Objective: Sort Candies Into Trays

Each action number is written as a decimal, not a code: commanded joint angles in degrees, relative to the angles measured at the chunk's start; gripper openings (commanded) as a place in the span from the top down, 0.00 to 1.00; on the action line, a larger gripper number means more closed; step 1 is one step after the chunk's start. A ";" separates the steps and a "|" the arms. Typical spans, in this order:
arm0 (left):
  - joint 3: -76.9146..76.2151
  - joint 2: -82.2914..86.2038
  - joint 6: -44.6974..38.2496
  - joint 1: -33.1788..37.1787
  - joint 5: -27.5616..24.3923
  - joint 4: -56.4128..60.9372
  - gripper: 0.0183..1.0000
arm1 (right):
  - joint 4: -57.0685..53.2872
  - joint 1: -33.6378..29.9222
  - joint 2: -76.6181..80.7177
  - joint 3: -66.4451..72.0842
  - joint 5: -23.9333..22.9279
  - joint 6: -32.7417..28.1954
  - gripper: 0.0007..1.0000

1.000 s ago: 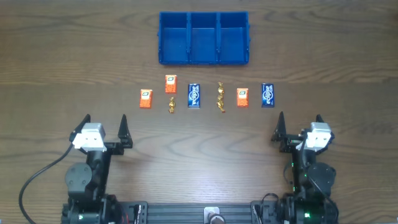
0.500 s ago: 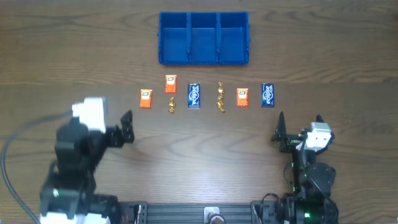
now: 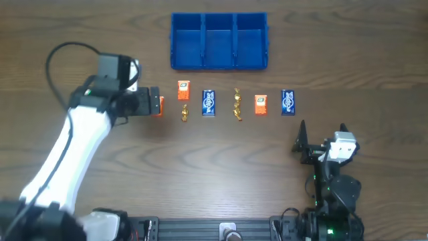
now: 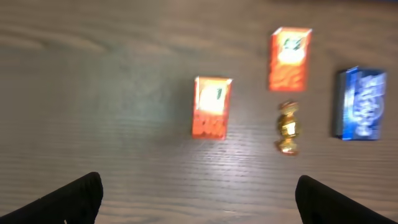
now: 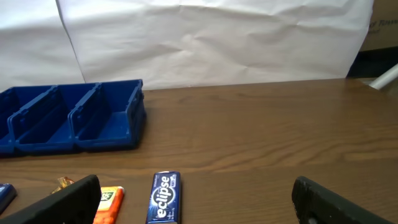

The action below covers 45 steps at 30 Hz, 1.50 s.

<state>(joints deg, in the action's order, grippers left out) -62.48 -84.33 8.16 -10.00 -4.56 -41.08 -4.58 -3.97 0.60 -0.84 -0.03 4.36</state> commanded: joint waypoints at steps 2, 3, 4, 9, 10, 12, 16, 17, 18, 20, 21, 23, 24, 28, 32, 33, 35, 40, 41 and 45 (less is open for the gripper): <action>-1.79 -11.82 1.29 -1.05 0.04 3.10 0.00 | -0.02 -0.33 -0.44 0.42 -0.76 0.74 0.00; -2.08 -13.70 1.25 -1.51 0.07 4.15 0.00 | -0.02 -0.33 -0.44 0.42 -0.76 0.76 0.00; -2.47 -15.15 1.14 -1.81 0.13 4.70 0.00 | -0.02 -0.33 -0.44 0.42 -0.76 0.74 0.00; -6.51 -23.04 0.37 -2.19 0.68 5.22 0.00 | -0.02 -0.33 -0.44 0.42 -0.76 0.76 0.00; -7.69 -24.41 -0.15 -2.23 0.68 5.14 0.00 | -0.02 -0.33 -0.44 0.42 -0.76 0.74 0.00; -9.90 -26.84 -0.68 -2.60 1.27 4.79 0.00 | -0.02 -0.33 -0.44 0.42 -0.76 0.74 0.00; -12.15 -28.44 -0.66 -3.52 3.30 3.78 0.02 | -0.02 -0.33 -0.44 0.42 -0.76 0.76 0.00; -12.15 -28.41 -0.66 -3.61 3.52 3.78 0.02 | -0.02 -0.33 -0.44 0.42 -0.76 0.76 0.00; -12.15 -28.39 -0.66 -3.61 3.50 3.72 0.02 | -0.02 -0.33 -0.44 0.42 -0.76 0.74 0.00; -12.15 -28.39 -0.66 -3.54 3.52 3.30 0.02 | -0.02 -0.33 -0.44 0.42 -0.76 0.76 0.00; -12.15 -28.41 -0.68 -3.54 3.56 3.10 0.02 | -0.04 -0.33 -0.44 0.42 -0.76 0.76 0.00; -12.15 -28.41 -0.66 -3.54 3.96 2.75 0.04 | -0.02 -0.33 -0.44 0.42 -0.76 0.76 0.00; -12.15 -28.41 -0.63 -3.54 3.96 2.73 0.05 | -0.02 -0.33 -0.44 0.42 -0.76 0.74 0.00; -12.15 -28.44 -0.39 -2.99 3.91 2.01 0.06 | -0.02 -0.33 -0.44 0.42 -0.76 0.76 0.00; -12.13 -28.46 -0.42 -2.23 3.89 0.85 0.07 | -0.04 -0.33 -0.44 0.42 -0.76 0.76 0.00; -12.13 -28.46 -0.42 -2.19 3.89 0.81 0.08 | -0.02 -0.33 -0.44 0.42 -0.76 0.74 0.00; -12.13 -28.48 -0.24 -2.19 3.87 0.81 0.09 | -0.04 -0.33 -0.44 0.42 -0.76 0.76 0.00; -12.13 -28.83 0.22 -2.19 3.48 0.83 0.11 | -0.02 -0.33 -0.44 0.42 -0.76 0.76 0.00; -12.13 -29.07 0.22 -2.19 3.48 0.83 0.12 | -0.02 -0.33 -0.44 0.42 -0.76 0.76 0.00; -12.13 -29.79 0.22 -2.19 3.48 0.83 0.14 | -0.04 -0.33 -0.44 0.42 -0.76 0.76 0.00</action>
<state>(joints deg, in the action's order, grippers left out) -73.49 -112.68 8.56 -12.32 -1.34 -40.07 -4.56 -3.97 0.62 -0.84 -0.03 4.36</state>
